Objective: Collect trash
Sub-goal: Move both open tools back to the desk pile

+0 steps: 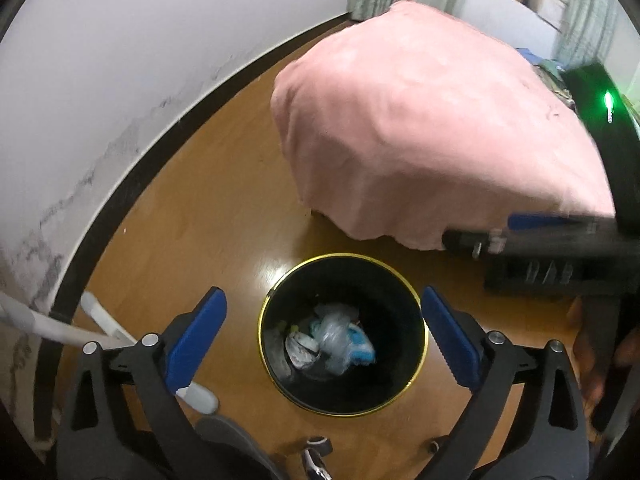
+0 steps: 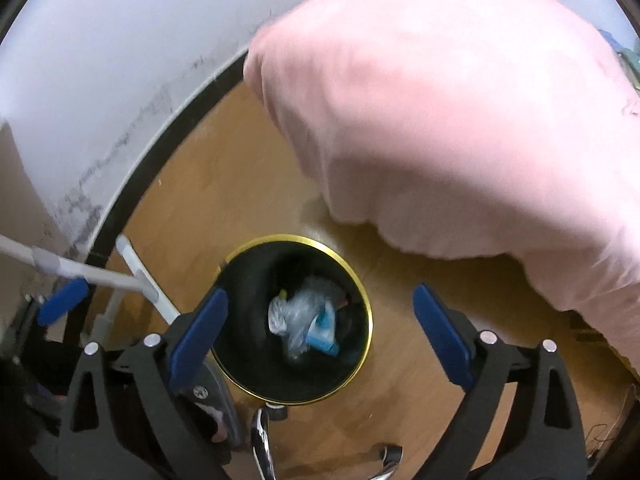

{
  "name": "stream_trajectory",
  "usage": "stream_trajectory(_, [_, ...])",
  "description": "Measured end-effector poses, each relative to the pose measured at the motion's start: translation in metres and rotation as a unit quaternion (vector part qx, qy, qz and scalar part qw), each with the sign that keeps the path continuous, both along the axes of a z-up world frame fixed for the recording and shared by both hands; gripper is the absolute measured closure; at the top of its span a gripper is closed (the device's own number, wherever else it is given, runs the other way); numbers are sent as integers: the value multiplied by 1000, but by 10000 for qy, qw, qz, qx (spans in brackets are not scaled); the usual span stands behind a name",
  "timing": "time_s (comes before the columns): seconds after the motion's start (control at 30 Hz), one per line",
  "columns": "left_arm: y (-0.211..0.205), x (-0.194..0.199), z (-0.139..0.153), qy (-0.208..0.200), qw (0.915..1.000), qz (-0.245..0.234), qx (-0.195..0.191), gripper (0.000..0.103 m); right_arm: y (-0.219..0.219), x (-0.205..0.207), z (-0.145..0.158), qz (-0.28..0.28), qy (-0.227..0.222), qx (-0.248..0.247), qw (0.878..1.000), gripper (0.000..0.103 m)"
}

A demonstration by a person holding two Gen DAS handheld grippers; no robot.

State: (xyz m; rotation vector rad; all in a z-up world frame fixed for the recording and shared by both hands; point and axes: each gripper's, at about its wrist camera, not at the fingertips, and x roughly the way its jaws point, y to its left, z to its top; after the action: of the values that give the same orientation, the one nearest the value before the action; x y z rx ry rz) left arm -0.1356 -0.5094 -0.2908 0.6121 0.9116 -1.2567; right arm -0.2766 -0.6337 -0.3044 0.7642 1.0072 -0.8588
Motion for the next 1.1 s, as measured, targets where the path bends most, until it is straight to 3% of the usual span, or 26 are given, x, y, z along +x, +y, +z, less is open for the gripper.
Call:
stream_trajectory(0.13, [6, -7, 45, 96, 9997, -66, -205, 8, -6, -17, 52, 8, -75, -326, 9994, 12])
stream_trajectory(0.33, [55, -10, 168, -47, 9952, -195, -960, 8, 13, -22, 147, 215, -503, -1012, 9934, 11])
stream_trajectory(0.43, [101, 4, 222, -394, 9920, 56, -1196, 8, 44, 9, 196, 675, -836, -1360, 9849, 11])
stream_trajectory(0.6, [192, 62, 266, -1096, 9820, 890, -1258, 8, 106, 94, 248, 1822, -1424, -1590, 9598, 10])
stream_trajectory(0.7, [258, 118, 273, -1379, 9701, 1665, -1105, 8, 163, 165, 266, 2875, -1718, -1537, 9296, 10])
stream_trajectory(0.83, [361, 195, 270, -1705, 9406, 2837, -754, 8, 244, 253, 273, 4131, -1826, -1445, 8804, 11])
stream_trajectory(0.9, [404, 222, 268, -1691, 9278, 3262, -637, 8, 279, 290, 274, 4581, -1826, -1366, 8592, 11])
stream_trajectory(0.93, [432, 238, 265, -1659, 9194, 3516, -593, 8, 303, 314, 274, 4893, -1829, -1325, 8424, 11])
stream_trajectory(1.03, [484, 265, 259, -1590, 9045, 3928, -482, 8, 357, 364, 274, 5518, -1762, -1265, 8053, 10])
stream_trajectory(1.1, [505, 275, 256, -1590, 9009, 4018, -411, 8, 386, 393, 271, 5850, -1702, -1195, 7839, 11])
